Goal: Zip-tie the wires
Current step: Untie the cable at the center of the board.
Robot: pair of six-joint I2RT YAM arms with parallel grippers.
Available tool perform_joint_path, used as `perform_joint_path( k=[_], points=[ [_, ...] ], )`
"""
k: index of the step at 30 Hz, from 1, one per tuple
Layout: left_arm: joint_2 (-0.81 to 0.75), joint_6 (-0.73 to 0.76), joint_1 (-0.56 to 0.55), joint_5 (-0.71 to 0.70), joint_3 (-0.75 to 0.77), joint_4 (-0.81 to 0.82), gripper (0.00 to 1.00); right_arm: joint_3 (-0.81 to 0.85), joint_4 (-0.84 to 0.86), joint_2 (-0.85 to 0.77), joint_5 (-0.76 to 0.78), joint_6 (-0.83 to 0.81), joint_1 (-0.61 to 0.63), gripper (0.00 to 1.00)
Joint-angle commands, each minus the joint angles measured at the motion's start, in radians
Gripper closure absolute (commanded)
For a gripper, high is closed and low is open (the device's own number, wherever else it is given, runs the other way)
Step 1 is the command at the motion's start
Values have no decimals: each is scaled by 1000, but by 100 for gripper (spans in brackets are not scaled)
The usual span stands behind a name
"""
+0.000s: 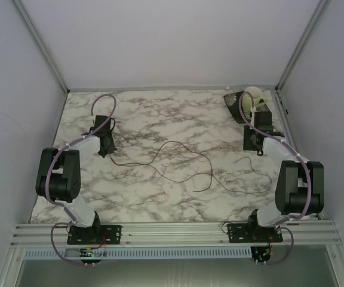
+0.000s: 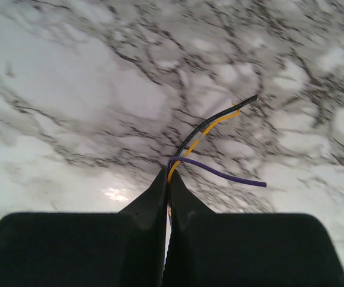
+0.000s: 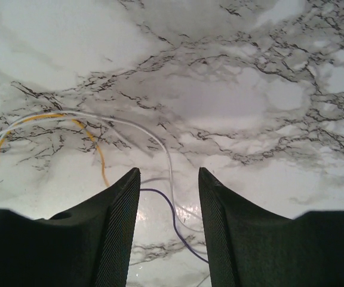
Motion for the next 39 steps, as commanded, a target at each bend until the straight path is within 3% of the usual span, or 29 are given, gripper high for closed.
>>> perform_joint_path(
  k=[1, 9, 39],
  points=[
    [87, 34, 55, -58, -35, -179, 100, 48, 63, 40, -49, 2, 34, 55],
    [98, 43, 63, -63, -21, -183, 100, 136, 111, 149, -88, -47, 123, 48],
    [104, 46, 63, -22, -26, -177, 100, 149, 110, 239, -139, -127, 192, 53]
  ],
)
